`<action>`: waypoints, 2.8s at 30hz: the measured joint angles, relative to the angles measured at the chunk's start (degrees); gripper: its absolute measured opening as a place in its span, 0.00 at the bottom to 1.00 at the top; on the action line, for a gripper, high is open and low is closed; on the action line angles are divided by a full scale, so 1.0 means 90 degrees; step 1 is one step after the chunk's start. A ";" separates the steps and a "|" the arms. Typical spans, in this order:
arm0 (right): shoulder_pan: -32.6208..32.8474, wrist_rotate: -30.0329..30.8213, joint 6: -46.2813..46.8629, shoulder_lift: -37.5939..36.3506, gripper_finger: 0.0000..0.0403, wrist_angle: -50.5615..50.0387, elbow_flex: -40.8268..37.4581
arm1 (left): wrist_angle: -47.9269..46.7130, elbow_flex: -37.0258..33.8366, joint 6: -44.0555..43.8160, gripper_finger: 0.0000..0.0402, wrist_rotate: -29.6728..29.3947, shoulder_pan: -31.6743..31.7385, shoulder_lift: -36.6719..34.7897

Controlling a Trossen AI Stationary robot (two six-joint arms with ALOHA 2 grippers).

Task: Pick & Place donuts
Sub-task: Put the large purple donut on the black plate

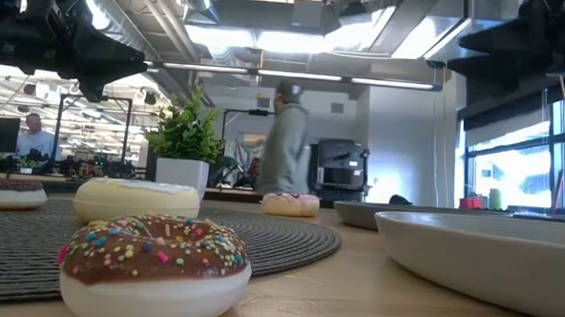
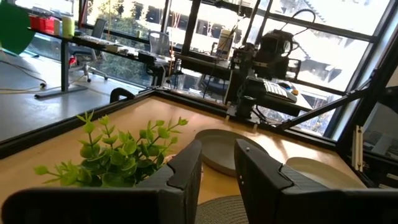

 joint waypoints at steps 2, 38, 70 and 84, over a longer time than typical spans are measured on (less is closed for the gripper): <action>-0.0242 -0.0073 0.0022 0.0406 0.62 -0.0002 0.0276 | 0.0000 0.0000 0.0000 0.23 -0.0001 -0.0001 0.0000; -0.3657 -0.3509 0.0376 0.9657 0.62 -0.1666 0.5446 | 0.0025 0.0000 0.0151 0.23 -0.0022 -0.0001 0.0000; -0.3431 -0.3466 -0.0024 0.8845 0.03 -0.2363 0.5489 | 0.0036 0.0000 0.0170 0.23 -0.0024 -0.0001 0.0002; -0.2381 -0.3184 0.1284 0.5508 0.03 -0.4184 0.3664 | 0.0034 0.0000 0.0168 0.23 -0.0078 0.0001 -0.0001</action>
